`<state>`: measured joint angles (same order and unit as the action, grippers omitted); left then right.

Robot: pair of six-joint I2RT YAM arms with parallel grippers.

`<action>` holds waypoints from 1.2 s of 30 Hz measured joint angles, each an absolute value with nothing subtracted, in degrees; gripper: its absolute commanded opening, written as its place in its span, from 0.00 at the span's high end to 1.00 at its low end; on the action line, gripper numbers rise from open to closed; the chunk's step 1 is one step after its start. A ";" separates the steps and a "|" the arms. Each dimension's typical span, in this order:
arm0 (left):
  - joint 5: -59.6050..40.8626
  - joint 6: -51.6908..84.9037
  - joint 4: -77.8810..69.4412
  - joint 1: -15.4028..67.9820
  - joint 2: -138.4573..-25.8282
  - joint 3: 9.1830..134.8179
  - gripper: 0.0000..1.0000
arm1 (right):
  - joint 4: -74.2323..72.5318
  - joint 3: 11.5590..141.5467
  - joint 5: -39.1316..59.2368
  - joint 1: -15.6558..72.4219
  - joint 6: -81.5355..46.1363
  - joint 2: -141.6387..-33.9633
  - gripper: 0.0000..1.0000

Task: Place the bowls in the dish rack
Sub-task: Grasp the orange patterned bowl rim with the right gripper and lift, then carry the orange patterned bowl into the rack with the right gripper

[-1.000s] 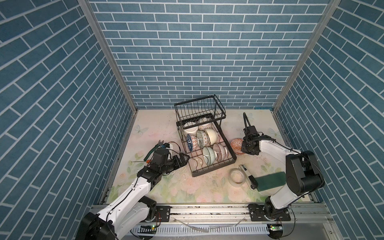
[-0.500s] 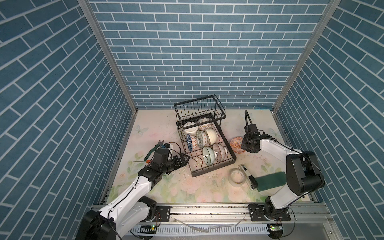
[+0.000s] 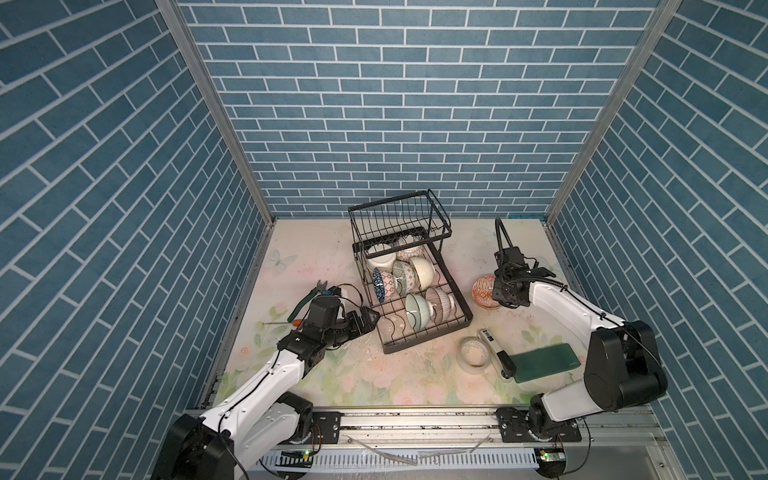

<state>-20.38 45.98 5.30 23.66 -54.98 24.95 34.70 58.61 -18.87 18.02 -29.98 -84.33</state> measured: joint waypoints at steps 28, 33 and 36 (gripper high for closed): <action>-15.59 45.91 7.05 21.58 -44.73 22.48 0.00 | 47.09 81.47 -47.72 51.44 -21.67 -85.47 1.00; -15.11 46.59 8.10 21.06 -42.78 21.47 0.00 | 47.92 85.93 -51.72 57.12 -19.35 -90.06 1.00; -14.85 46.98 8.62 20.73 -41.63 20.78 0.00 | 48.14 88.25 -53.65 59.94 -17.89 -93.30 1.00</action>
